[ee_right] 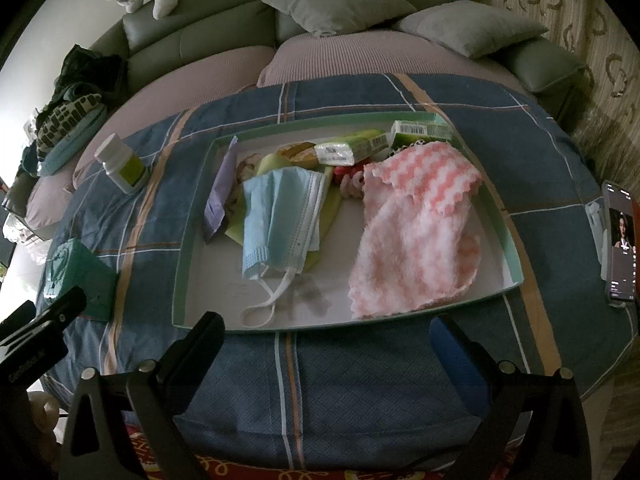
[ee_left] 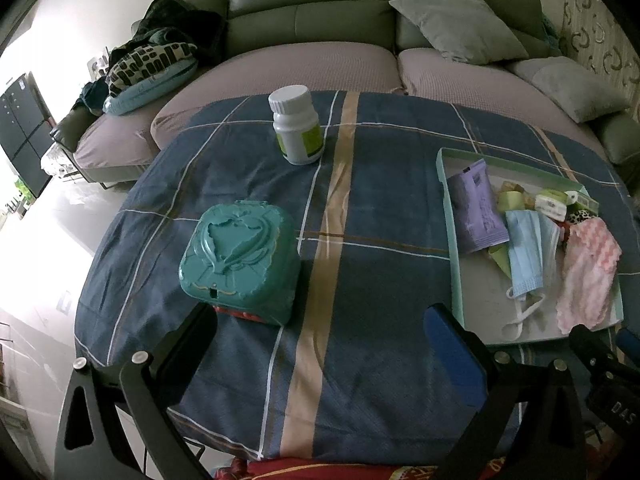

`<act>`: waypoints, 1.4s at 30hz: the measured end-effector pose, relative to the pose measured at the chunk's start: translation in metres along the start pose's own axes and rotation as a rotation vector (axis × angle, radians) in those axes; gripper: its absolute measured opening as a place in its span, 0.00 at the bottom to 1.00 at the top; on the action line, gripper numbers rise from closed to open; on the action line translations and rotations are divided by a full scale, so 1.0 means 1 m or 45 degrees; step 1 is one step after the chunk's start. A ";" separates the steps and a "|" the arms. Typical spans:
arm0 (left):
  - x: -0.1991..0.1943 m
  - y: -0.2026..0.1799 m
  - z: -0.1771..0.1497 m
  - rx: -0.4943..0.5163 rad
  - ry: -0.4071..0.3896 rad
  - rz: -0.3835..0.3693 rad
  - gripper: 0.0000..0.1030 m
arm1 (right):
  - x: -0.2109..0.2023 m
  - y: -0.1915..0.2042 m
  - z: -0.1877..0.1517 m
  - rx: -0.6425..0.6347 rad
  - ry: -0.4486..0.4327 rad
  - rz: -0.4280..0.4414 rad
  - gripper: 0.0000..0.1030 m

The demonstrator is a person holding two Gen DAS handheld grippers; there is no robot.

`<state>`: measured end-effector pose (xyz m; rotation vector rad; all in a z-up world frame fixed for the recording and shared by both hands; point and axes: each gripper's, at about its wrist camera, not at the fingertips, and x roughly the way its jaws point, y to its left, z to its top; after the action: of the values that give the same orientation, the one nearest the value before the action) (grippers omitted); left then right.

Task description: Organize soft objects

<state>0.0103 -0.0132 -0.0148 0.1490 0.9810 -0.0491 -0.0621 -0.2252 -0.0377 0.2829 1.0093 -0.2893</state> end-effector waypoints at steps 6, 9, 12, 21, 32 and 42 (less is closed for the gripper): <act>-0.001 0.001 -0.001 -0.016 -0.021 0.015 1.00 | 0.003 -0.001 0.000 0.006 0.017 0.003 1.00; -0.002 0.001 -0.002 -0.021 -0.032 0.023 1.00 | 0.004 -0.002 0.000 0.014 0.021 0.010 1.00; -0.002 0.001 -0.003 -0.025 -0.032 0.029 1.00 | 0.005 -0.002 0.000 0.013 0.022 0.011 1.00; 0.001 0.010 -0.004 -0.085 -0.020 0.013 1.00 | 0.004 -0.002 -0.002 0.014 0.010 0.014 1.00; -0.007 0.017 -0.006 -0.122 -0.058 0.018 1.00 | -0.007 0.001 -0.003 -0.001 -0.044 0.011 1.00; -0.008 0.006 -0.004 -0.066 -0.060 0.062 1.00 | -0.005 0.000 -0.003 -0.001 -0.035 0.024 1.00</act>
<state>0.0029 -0.0064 -0.0099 0.1236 0.9306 0.0174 -0.0667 -0.2234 -0.0347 0.2868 0.9790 -0.2749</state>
